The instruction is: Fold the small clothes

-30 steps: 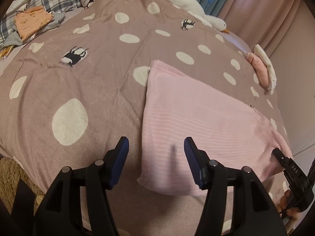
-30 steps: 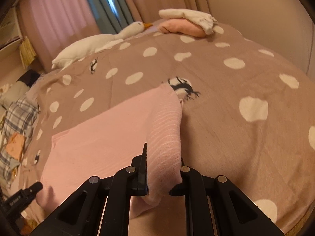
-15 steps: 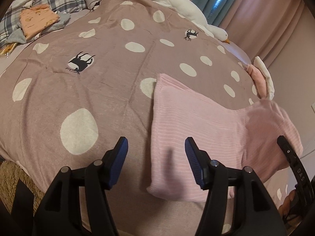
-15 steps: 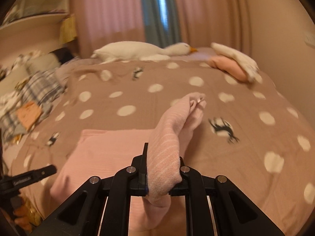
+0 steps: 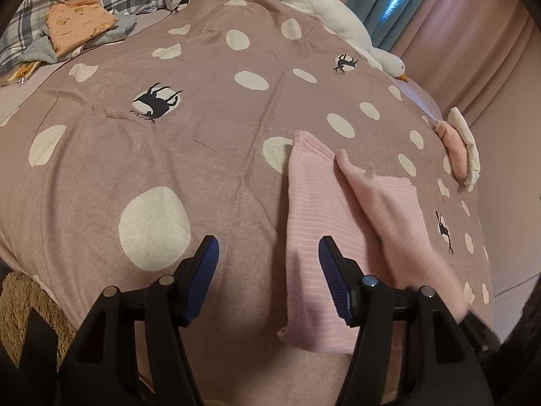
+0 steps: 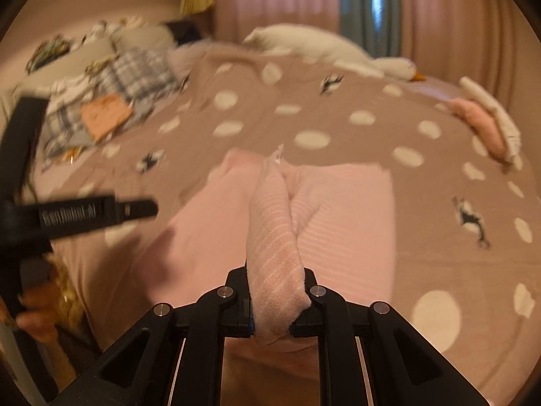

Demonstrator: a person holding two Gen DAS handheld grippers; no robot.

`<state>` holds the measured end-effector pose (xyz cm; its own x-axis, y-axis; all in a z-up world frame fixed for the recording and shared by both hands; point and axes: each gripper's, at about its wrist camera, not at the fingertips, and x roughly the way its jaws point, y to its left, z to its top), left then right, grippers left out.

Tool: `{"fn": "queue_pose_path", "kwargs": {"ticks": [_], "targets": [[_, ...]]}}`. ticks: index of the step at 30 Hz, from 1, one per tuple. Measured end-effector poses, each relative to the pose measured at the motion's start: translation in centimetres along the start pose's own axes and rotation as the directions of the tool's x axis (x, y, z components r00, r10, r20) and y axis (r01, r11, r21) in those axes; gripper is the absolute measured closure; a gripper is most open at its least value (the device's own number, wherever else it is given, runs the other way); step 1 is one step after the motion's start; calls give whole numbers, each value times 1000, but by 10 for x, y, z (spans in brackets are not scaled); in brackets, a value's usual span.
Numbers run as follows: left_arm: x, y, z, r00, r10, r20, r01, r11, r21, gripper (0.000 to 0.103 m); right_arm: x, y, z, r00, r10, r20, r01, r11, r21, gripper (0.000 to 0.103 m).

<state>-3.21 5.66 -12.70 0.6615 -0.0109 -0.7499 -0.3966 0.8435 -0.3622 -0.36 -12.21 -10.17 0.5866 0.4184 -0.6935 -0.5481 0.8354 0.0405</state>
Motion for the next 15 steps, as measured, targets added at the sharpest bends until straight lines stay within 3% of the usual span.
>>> {"fn": "queue_pose_path", "kwargs": {"ticks": [5,12,15], "targets": [[2,1,0,1000,3,-4,-3,1000,-3,34,18,-1,-10,996,37,-82,-38,999,-2,89],[-1,1,2,1000,-19,-4,19,1000,1,34,6,-9,-10,991,100,-85,-96,994,50,89],[-5,0,3,1000,-30,0,30,1000,2,33,-3,-14,-8,988,134,-71,-130,989,67,84]]}}
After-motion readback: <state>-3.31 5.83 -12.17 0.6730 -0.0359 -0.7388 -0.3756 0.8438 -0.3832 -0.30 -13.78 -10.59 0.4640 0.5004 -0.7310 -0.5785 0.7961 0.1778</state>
